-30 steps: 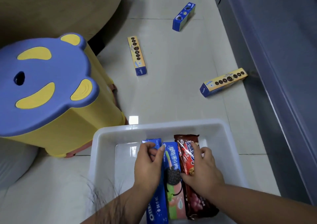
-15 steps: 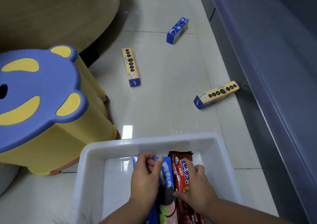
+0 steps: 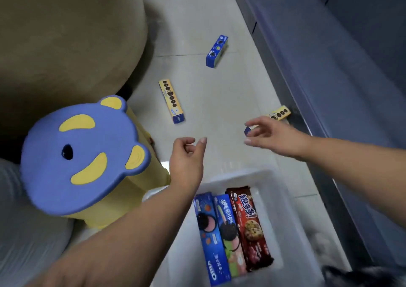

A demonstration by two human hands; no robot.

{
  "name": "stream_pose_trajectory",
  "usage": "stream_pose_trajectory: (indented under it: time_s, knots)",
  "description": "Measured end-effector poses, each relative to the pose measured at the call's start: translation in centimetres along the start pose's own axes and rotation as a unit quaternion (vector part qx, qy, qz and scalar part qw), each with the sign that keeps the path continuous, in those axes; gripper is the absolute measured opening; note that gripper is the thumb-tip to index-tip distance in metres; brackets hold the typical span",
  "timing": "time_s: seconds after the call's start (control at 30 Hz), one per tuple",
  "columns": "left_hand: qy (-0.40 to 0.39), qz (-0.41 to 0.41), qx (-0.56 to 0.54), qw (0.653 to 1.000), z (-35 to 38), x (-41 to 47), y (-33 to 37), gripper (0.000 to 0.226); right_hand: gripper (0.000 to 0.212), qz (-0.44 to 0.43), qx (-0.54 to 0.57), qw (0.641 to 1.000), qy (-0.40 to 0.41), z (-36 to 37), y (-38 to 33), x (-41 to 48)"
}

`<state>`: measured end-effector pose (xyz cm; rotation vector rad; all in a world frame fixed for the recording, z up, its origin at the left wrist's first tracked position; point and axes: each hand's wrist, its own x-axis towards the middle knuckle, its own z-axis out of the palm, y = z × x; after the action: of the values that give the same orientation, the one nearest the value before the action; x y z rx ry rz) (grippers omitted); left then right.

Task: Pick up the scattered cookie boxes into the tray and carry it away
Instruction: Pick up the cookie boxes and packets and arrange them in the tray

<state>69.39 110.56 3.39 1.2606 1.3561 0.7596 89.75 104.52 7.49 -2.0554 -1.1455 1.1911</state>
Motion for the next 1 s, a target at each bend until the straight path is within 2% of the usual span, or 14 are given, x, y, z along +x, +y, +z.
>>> stream_pose_trajectory:
  time_s: [0.1,0.17,0.23,0.33,0.5,0.7,0.77,0.83,0.9,1.0]
  knots:
    - [0.015,0.012,-0.021,1.0,1.5,3.8,2.2,0.028,0.053,-0.027,0.065,0.991,0.111,-3.0,0.5,4.3]
    - [0.023,0.023,-0.022,0.999,3.5,6.6,2.5,0.026,0.06,-0.04,0.073,0.989,0.125,-3.7,3.0,8.1]
    - [0.028,0.024,-0.031,0.999,6.1,9.2,2.4,0.025,0.069,-0.061,0.027,0.991,0.12,-4.2,6.1,12.5]
    - [0.049,0.017,-0.034,0.998,9.6,12.3,2.0,0.029,0.084,-0.082,-0.077,0.992,0.061,-5.8,9.6,17.7]
    - [0.067,-0.006,-0.028,0.997,13.4,14.2,4.4,0.032,0.103,-0.071,-0.214,0.974,-0.039,-9.3,11.6,20.3]
    - [0.072,-0.035,-0.031,0.996,14.6,18.4,2.5,0.037,0.122,-0.07,-0.403,0.901,-0.141,-11.4,13.3,24.9]
    - [0.074,-0.037,-0.019,0.996,14.2,21.2,0.8,0.041,0.127,-0.067,-0.467,0.865,-0.17,-11.3,14.9,27.0]
    - [0.089,-0.037,-0.018,0.995,13.5,23.8,-1.1,0.043,0.126,-0.062,-0.538,0.816,-0.201,-10.4,16.5,28.5]
    - [0.108,-0.054,-0.028,0.992,13.1,25.3,-2.8,0.044,0.114,-0.06,-0.584,0.782,-0.21,-9.6,18.0,29.2]
    - [0.116,-0.059,-0.025,0.991,12.6,25.8,-4.0,0.043,0.081,-0.07,-0.589,0.782,-0.193,-9.1,19.4,29.1]
